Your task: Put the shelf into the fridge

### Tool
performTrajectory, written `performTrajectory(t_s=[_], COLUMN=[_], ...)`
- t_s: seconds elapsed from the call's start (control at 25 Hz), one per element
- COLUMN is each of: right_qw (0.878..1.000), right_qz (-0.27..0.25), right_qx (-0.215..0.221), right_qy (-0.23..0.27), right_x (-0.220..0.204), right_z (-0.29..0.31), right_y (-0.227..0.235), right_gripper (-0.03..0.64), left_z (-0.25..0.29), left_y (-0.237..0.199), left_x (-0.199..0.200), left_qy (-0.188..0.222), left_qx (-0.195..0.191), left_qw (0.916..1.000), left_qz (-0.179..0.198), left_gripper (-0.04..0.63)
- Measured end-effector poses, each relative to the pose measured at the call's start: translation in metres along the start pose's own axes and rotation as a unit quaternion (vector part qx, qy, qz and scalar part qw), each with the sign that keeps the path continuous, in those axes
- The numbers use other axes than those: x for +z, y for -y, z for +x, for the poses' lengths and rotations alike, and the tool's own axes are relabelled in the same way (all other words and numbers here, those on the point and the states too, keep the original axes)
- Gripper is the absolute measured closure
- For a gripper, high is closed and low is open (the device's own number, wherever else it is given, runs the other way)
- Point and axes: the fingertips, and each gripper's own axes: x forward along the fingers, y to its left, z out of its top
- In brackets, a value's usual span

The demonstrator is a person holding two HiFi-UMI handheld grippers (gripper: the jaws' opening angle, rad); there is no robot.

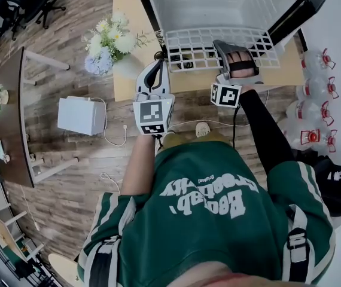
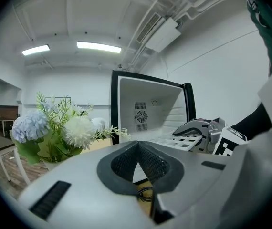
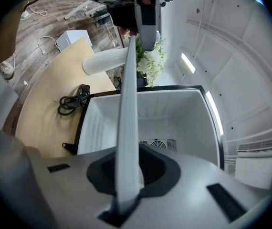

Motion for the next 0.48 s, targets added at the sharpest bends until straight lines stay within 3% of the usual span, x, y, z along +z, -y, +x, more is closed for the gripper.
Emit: performTrajectory(t_s=[0.48], right_qw=[0.999], right_qz=[-0.027], right_qx=[-0.027], right_qy=[-0.016], right_x=[0.005], right_z=[0.018], right_y=[-0.021], right_gripper=[0.568], left_z=[0.001], left_y=[-0.005], left_x=[0.002], left_qy=[0.000], left_qx=[-0.004], left_qw=[1.0000], left_qz=[0.004], left_gripper=[0.595])
